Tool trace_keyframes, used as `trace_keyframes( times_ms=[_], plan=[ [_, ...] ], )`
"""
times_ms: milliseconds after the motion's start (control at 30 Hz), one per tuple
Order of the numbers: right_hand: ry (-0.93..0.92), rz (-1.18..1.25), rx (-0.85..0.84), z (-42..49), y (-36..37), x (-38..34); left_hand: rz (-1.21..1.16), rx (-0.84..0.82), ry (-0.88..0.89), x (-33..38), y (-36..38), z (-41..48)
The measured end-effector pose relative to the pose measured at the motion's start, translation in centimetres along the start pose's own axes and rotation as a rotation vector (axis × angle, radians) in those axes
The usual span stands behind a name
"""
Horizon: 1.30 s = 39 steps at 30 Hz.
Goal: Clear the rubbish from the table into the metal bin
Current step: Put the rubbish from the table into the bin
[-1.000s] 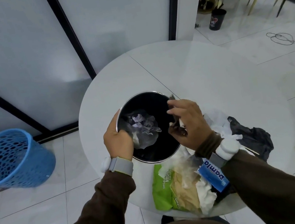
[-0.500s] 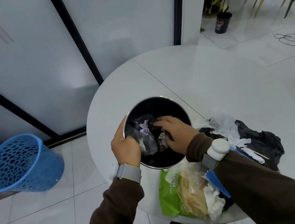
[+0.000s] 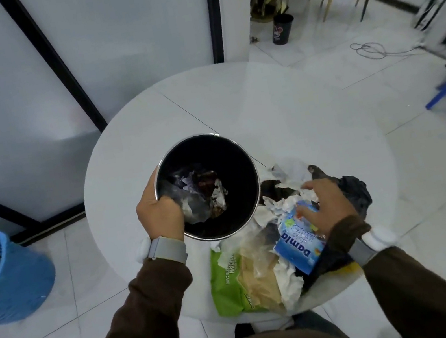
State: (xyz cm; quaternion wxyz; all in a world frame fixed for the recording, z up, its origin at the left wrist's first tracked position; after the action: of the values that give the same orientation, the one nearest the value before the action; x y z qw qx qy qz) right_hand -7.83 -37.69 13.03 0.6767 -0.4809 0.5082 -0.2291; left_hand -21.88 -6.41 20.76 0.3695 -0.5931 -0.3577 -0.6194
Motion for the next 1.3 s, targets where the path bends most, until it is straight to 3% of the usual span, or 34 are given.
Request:
trace_keyframes(
  times_ms=[67,200,300,567,733,1167,1300],
  plan=[
    [0.097,-0.095,-0.188,-1.4,1.1,2.6,-0.025,-0.010,-0.006,-0.1,0.2,-0.2],
    [-0.001,-0.468,-0.424,-3.8,4.2,5.3,-0.014,-0.009,-0.012,-0.5,0.3,-0.2],
    [-0.042,-0.660,-0.462,-5.0,5.9,5.5,-0.008,-0.023,-0.020,-1.1,0.2,-0.1],
    [-0.140,-0.669,-0.492,-4.7,7.3,5.1,0.019,-0.041,-0.013,-1.7,-0.2,0.2],
    [-0.195,-0.587,-0.347,-4.0,6.2,4.4,0.027,-0.043,-0.049,-2.0,-0.3,0.3],
    [-0.490,-0.064,0.496,0.8,-5.1,-3.5,-0.010,-0.037,-0.039,-1.1,0.1,0.4],
    [-0.686,0.062,0.569,1.8,-5.5,-9.4,-0.017,-0.035,-0.076,-1.1,-0.1,0.3]
  ],
)
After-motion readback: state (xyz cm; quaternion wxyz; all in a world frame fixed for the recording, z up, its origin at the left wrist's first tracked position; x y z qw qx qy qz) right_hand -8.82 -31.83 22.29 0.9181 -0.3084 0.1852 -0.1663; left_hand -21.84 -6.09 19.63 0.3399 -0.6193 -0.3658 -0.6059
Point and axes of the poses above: each hand's wrist, its own z-axis towards the middle knuckle, its own y-axis out of the palm, x = y × z, the point moved 1 cm from there along z, towards the middle knuckle, and after that the axes turned 6 degrees about -z, right-handed, at the moved point
